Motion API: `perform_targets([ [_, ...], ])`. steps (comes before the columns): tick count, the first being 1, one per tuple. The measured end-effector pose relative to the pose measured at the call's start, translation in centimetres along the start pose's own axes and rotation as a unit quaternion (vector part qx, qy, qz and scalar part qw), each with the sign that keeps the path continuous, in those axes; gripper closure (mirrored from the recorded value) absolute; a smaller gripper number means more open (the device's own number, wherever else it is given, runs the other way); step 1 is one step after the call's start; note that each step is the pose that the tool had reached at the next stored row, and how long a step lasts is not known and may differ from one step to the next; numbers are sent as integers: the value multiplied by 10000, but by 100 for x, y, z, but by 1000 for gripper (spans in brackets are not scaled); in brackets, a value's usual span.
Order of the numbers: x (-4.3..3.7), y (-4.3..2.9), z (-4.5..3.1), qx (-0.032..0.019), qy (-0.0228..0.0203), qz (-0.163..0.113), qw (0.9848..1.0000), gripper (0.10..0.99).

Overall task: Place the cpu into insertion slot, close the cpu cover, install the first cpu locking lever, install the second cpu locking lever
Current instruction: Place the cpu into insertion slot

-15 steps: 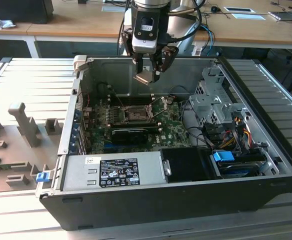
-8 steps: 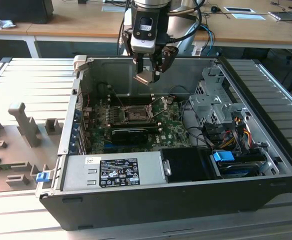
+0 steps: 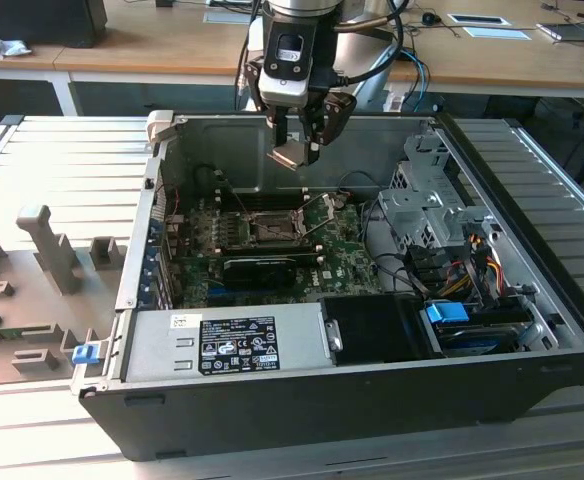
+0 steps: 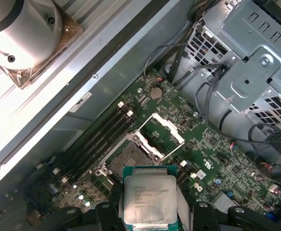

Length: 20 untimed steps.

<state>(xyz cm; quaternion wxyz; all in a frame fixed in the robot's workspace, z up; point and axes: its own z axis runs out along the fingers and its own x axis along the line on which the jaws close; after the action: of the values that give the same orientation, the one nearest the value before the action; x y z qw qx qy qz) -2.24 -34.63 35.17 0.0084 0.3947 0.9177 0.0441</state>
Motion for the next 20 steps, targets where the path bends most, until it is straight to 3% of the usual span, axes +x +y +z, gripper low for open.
perform_targets([
  [20, 0, 0, 1, -7, -32, 359, 9994, 553],
])
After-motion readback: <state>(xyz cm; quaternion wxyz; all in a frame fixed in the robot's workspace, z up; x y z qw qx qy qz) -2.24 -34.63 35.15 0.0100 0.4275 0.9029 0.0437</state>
